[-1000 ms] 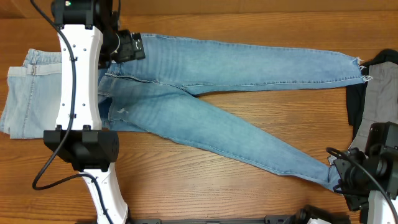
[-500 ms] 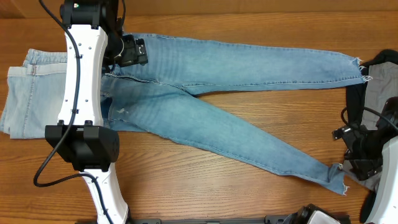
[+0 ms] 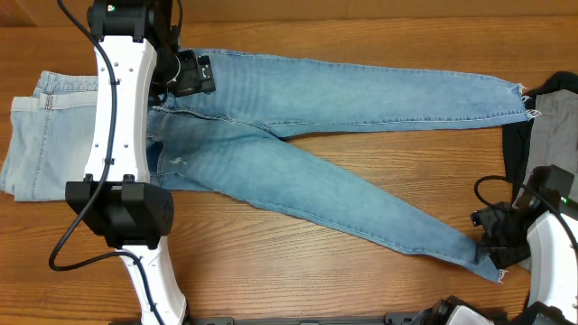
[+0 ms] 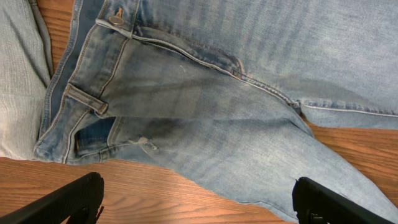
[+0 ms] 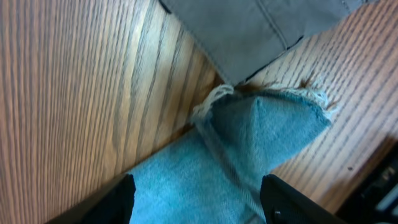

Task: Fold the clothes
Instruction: 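Grasp the lower leg hem with the right gripper and lift it onto the upper leg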

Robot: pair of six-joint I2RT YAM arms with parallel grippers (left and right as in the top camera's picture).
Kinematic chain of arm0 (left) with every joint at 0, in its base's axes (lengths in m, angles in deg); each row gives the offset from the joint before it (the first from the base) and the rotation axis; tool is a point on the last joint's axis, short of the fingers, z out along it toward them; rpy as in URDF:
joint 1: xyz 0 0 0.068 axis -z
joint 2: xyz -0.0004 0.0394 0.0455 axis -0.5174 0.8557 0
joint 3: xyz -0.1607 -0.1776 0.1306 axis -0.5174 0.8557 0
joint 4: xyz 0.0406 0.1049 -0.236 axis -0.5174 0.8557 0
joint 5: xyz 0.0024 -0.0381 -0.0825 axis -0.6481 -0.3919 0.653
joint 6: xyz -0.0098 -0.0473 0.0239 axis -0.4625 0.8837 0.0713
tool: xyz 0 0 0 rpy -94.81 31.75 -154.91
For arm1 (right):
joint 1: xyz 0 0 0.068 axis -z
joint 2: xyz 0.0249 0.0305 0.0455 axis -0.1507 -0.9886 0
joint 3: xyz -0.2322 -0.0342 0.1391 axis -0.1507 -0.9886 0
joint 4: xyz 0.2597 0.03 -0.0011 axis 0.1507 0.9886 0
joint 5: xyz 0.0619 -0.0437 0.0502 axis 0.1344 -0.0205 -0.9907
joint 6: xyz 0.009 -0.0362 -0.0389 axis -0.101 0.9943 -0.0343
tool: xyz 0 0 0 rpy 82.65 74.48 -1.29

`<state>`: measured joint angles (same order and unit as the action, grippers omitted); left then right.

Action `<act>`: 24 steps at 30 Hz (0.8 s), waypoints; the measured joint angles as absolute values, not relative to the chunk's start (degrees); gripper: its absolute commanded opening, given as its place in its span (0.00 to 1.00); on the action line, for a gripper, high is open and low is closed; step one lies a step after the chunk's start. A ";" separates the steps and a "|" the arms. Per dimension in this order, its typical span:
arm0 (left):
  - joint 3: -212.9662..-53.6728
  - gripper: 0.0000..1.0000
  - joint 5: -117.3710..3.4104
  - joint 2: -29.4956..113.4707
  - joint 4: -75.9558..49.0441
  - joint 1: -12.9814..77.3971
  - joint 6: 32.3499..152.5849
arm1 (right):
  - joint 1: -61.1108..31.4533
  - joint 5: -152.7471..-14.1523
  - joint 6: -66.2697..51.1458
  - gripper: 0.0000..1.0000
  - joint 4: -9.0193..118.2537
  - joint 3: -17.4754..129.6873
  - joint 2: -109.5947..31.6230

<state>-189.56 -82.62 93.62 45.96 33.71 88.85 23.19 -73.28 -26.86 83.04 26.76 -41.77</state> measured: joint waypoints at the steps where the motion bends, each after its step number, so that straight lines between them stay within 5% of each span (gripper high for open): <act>1: -189.56 1.00 -82.62 93.62 45.94 33.81 88.85 | 24.00 -72.99 -27.01 0.59 82.52 26.11 -41.77; 8: -189.56 1.00 -82.62 93.62 45.77 33.88 88.87 | 25.86 -72.01 -25.16 0.16 77.36 22.26 -41.77; 21: -189.56 1.00 -82.62 93.62 45.55 33.88 88.87 | 25.84 -73.36 -23.65 0.23 76.70 21.15 -41.77; 24: -189.56 1.00 -82.62 93.62 45.55 33.88 88.87 | 25.84 -73.91 -23.85 0.04 76.62 21.10 -41.77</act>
<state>-189.56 -82.62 93.62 45.55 33.88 88.87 25.84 -73.91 -23.85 76.62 21.10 -41.77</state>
